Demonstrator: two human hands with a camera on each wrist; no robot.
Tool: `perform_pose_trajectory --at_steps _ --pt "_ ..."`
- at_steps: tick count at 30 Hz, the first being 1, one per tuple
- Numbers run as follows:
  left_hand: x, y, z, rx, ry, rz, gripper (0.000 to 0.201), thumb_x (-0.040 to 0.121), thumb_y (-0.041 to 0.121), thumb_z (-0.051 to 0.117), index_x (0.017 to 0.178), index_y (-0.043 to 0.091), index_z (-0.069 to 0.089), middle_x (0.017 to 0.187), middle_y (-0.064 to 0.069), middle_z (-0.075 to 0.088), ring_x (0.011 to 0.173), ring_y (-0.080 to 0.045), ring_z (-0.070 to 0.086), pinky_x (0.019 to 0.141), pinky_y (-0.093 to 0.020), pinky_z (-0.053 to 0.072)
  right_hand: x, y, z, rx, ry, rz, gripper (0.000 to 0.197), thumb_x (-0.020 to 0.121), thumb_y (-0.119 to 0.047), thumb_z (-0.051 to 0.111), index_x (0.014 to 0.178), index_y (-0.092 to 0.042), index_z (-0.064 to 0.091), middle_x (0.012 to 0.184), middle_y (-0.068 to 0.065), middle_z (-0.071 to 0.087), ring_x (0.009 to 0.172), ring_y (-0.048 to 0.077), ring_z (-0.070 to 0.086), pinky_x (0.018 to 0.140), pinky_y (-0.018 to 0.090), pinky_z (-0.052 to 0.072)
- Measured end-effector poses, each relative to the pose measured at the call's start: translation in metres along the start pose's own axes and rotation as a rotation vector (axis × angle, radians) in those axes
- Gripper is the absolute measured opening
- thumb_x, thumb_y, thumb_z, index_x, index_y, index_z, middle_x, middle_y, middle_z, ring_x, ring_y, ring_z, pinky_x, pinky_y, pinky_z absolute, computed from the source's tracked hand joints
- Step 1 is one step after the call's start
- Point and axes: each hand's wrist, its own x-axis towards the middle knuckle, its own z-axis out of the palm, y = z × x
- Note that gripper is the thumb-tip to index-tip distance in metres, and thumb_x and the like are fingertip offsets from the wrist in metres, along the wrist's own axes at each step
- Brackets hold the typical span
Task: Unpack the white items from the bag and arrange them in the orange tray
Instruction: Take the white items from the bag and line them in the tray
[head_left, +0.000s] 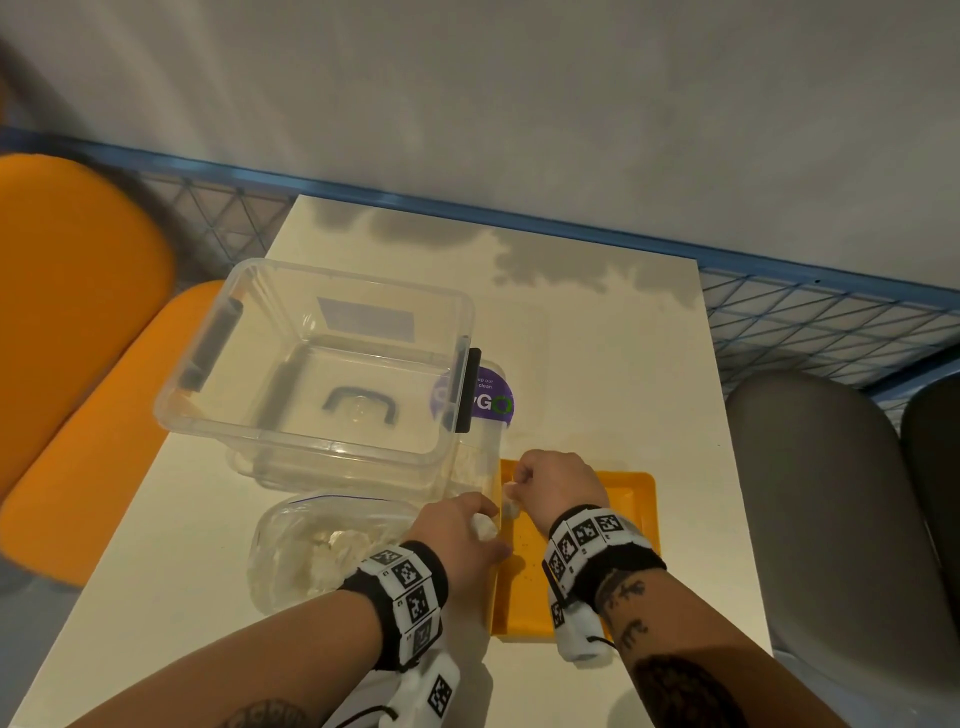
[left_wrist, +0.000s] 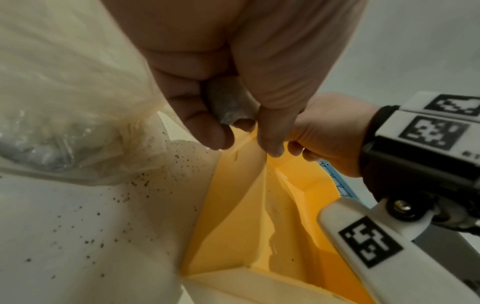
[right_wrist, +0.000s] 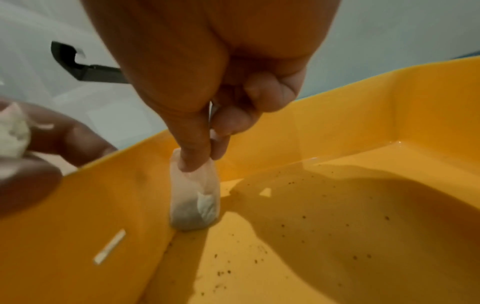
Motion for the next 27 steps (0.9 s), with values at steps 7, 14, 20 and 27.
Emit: perform_pose_trajectory --at_steps 7,14,20,27 --pt "-0.001 0.0 0.002 -0.008 0.012 0.005 0.051 0.081 0.043 0.075 0.128 0.036 0.056 0.124 -0.002 0.064 0.099 -0.017 0.059 0.084 -0.028 0.051 0.001 0.001 0.009 -0.165 0.098 -0.088 0.021 0.096 -0.043 0.053 0.097 -0.024 0.061 0.091 -0.001 0.066 0.082 0.021 0.062 0.074 0.037 0.056" --pt "0.001 0.002 0.001 0.007 -0.011 0.009 0.056 0.08 0.043 0.076 0.131 0.034 0.055 0.128 -0.002 0.062 0.111 -0.021 0.06 0.09 -0.03 0.051 0.007 -0.003 0.008 -0.154 0.119 -0.071 0.02 0.095 -0.041 0.051 0.1 -0.022 0.057 0.088 -0.001 0.065 0.078 0.021 0.062 0.072 0.038 0.058" --pt "0.0 0.001 0.003 -0.002 0.001 0.014 0.059 0.079 0.044 0.077 0.132 0.033 0.054 0.128 -0.002 0.062 0.11 -0.02 0.06 0.087 -0.029 0.05 0.005 -0.006 0.001 -0.14 0.109 -0.06 0.021 0.095 -0.042 0.053 0.102 -0.022 0.056 0.089 -0.001 0.067 0.08 0.021 0.063 0.073 0.037 0.057" --pt "-0.003 -0.002 0.0 -0.112 0.075 0.099 0.068 0.072 0.049 0.079 0.131 0.03 0.051 0.119 -0.001 0.065 0.095 -0.014 0.06 0.083 -0.027 0.051 -0.029 0.002 -0.021 0.217 0.105 -0.109 0.01 0.091 -0.041 0.059 0.095 -0.032 0.057 0.084 -0.012 0.063 0.078 0.007 0.059 0.073 0.03 0.055"
